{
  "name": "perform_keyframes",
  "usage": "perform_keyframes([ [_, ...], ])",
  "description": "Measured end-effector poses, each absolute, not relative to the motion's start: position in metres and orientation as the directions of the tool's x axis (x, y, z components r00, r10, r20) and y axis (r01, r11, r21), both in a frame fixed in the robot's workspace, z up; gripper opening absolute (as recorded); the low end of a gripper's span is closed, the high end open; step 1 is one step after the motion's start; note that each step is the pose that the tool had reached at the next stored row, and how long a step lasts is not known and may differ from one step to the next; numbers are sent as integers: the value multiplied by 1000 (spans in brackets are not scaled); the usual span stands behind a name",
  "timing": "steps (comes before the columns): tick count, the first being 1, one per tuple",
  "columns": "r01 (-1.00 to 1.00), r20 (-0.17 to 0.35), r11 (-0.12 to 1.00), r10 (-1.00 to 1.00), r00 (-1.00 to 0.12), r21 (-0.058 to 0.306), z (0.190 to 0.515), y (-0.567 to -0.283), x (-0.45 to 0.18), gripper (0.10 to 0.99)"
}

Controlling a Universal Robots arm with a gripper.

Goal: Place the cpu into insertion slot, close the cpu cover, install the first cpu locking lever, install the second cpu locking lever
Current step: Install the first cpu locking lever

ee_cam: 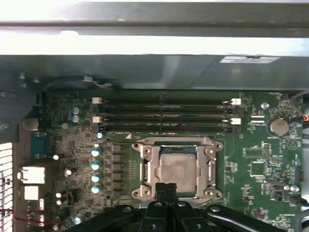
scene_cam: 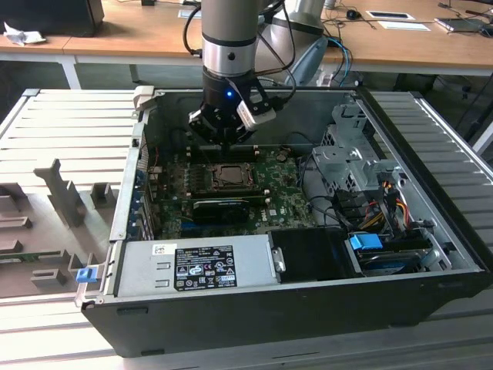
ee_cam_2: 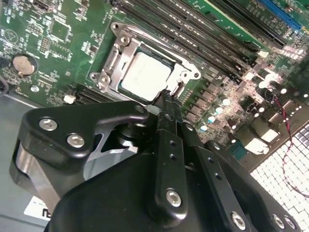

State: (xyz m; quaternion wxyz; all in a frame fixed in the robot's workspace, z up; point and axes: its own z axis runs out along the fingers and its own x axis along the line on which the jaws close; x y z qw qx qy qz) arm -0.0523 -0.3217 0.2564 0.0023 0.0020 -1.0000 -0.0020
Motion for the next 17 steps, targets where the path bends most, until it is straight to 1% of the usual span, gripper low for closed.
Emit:
perform_keyframes([
  [3, 40, 5, 999, 40, -999, 5, 255, -322, -53, 106],
  [5, 39, 6, 999, 39, -999, 35, 255, -322, -55, 106],
  [6, 39, 7, 997, 38, -999, 73, 255, -322, -57, 106],
  [7, 38, 7, 995, 37, -999, 91, 254, -322, -59, 106],
  [12, 19, -9, 995, 20, -1000, 95, 251, -322, -65, 106],
  [17, 18, -13, 995, 20, -1000, 95, 251, -322, -88, 106],
])
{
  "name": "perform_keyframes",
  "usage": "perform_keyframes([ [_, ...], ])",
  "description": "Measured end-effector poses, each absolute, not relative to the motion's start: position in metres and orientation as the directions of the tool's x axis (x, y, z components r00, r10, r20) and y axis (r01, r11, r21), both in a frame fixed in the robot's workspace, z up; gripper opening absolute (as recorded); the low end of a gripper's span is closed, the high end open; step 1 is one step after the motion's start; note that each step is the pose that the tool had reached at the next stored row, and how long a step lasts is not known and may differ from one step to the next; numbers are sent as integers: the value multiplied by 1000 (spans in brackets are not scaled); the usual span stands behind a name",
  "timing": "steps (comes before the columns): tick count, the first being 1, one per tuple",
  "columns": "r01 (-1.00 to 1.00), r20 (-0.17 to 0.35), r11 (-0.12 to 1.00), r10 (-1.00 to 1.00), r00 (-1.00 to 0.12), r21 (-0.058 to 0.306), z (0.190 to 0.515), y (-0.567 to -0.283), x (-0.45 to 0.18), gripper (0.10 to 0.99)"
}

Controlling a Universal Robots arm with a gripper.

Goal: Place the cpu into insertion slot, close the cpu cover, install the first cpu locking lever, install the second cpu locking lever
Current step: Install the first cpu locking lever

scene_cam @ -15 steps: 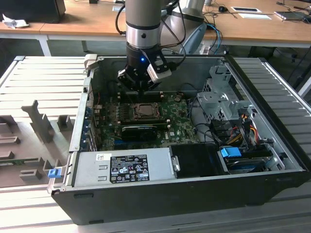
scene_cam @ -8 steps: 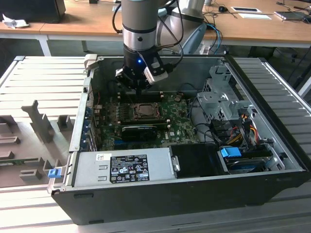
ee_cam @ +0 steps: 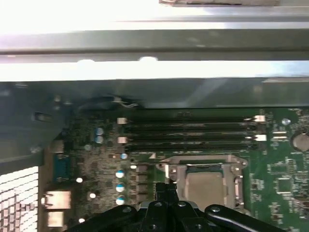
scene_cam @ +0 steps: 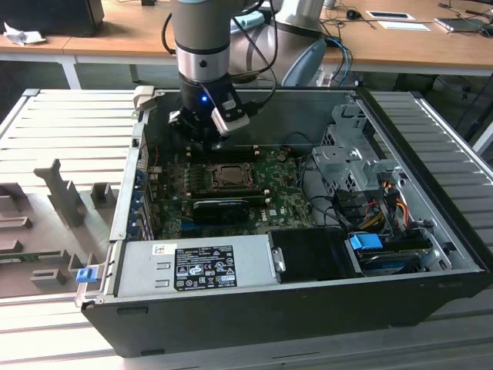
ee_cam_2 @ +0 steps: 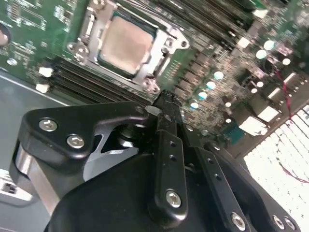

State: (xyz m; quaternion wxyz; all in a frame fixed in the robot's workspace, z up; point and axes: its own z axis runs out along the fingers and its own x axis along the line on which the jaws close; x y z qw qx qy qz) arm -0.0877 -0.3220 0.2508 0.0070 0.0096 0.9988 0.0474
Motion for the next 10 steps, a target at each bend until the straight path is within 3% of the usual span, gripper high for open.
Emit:
perform_keyframes([
  [10, 18, -13, 995, 20, -1000, 103, 251, -319, -115, 106],
])
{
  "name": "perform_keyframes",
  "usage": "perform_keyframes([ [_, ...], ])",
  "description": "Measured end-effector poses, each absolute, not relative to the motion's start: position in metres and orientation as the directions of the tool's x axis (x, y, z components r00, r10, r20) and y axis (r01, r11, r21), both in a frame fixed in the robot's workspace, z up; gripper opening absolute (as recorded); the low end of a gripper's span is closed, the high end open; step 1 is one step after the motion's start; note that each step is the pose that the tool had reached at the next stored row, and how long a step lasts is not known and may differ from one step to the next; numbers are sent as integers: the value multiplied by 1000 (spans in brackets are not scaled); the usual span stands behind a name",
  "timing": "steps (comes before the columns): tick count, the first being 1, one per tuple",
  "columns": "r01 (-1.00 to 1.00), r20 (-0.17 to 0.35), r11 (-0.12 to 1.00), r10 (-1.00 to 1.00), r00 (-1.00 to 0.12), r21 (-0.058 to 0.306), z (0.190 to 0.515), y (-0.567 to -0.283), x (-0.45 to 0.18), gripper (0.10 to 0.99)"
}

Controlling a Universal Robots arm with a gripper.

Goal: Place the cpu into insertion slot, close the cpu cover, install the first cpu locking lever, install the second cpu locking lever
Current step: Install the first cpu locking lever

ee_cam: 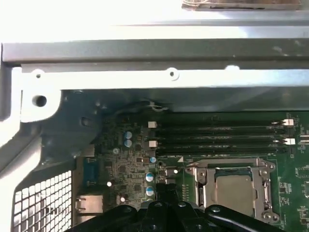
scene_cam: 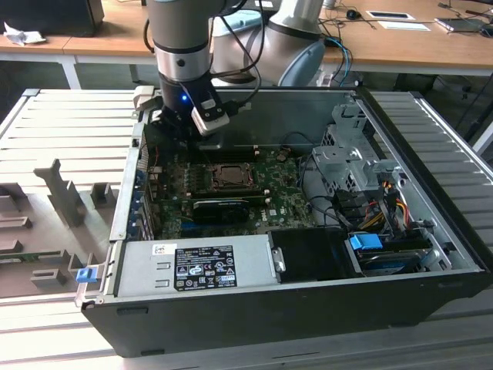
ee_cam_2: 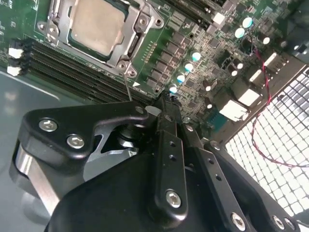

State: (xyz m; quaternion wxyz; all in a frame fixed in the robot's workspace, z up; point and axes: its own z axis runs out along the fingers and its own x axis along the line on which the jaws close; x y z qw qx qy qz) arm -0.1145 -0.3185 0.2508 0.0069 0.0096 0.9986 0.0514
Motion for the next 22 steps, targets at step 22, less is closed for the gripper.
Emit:
perform_keyframes([
  [22, 18, -13, 994, 20, -1000, 105, 253, -304, -114, 106],
])
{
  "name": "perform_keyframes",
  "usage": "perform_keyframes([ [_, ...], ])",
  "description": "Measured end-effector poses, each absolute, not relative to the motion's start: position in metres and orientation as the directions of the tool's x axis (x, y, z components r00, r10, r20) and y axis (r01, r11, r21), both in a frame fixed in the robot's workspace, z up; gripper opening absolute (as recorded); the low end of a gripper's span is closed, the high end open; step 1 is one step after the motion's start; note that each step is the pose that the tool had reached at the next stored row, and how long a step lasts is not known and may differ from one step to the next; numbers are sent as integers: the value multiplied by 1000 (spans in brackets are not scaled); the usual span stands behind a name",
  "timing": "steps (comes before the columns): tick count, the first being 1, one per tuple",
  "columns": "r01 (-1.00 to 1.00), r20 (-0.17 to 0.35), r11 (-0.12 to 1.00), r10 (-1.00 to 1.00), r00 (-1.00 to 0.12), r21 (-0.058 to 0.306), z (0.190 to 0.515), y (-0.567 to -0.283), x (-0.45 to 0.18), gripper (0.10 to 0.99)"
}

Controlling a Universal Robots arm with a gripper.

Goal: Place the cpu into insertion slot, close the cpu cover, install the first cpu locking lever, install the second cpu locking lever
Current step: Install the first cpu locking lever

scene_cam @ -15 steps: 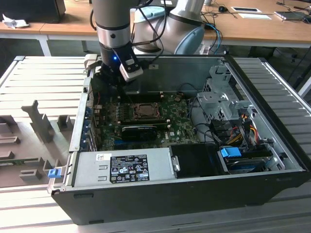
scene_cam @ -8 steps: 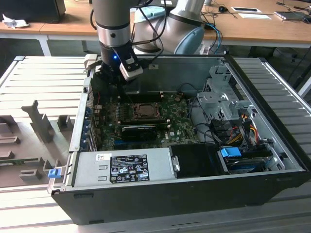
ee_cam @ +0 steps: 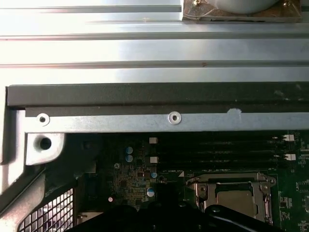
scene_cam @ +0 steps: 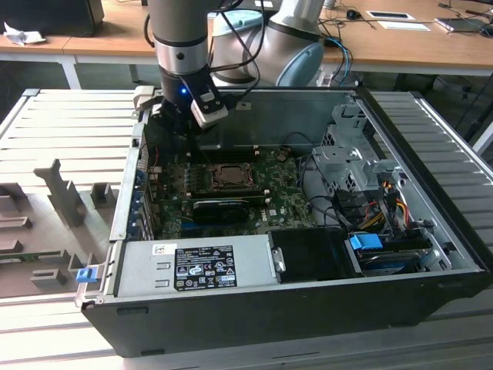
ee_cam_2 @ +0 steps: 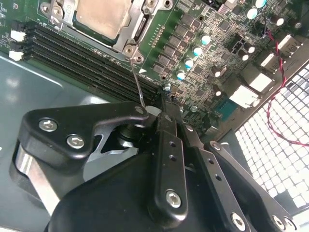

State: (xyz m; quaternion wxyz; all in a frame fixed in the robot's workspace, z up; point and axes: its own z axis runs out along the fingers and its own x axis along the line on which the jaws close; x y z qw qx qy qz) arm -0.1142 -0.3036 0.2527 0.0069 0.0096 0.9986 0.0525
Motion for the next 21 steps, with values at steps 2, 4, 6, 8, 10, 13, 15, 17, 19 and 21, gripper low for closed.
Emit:
perform_keyframes([
  [2, 19, -13, 994, 20, -1000, 105, 253, -304, -113, 106],
  [4, 19, -13, 994, 20, -1000, 105, 253, -304, -111, 106],
  [6, 18, -13, 994, 20, -1000, 105, 252, -304, -107, 106],
  [8, 19, -13, 994, 20, -1000, 105, 252, -304, -99, 106],
  [10, 18, -13, 994, 20, -1000, 105, 252, -304, -93, 106],
  [13, 19, -13, 994, 20, -1000, 105, 252, -304, -82, 106],
  [15, 19, -13, 994, 20, -1000, 105, 251, -304, -74, 106],
  [17, 18, -13, 994, 20, -1000, 105, 250, -304, -63, 106],
  [19, 18, -12, 992, 20, -1000, 125, 249, -304, -52, 106],
  [21, 18, -12, 991, 20, -1000, 136, 247, -303, -51, 106],
])
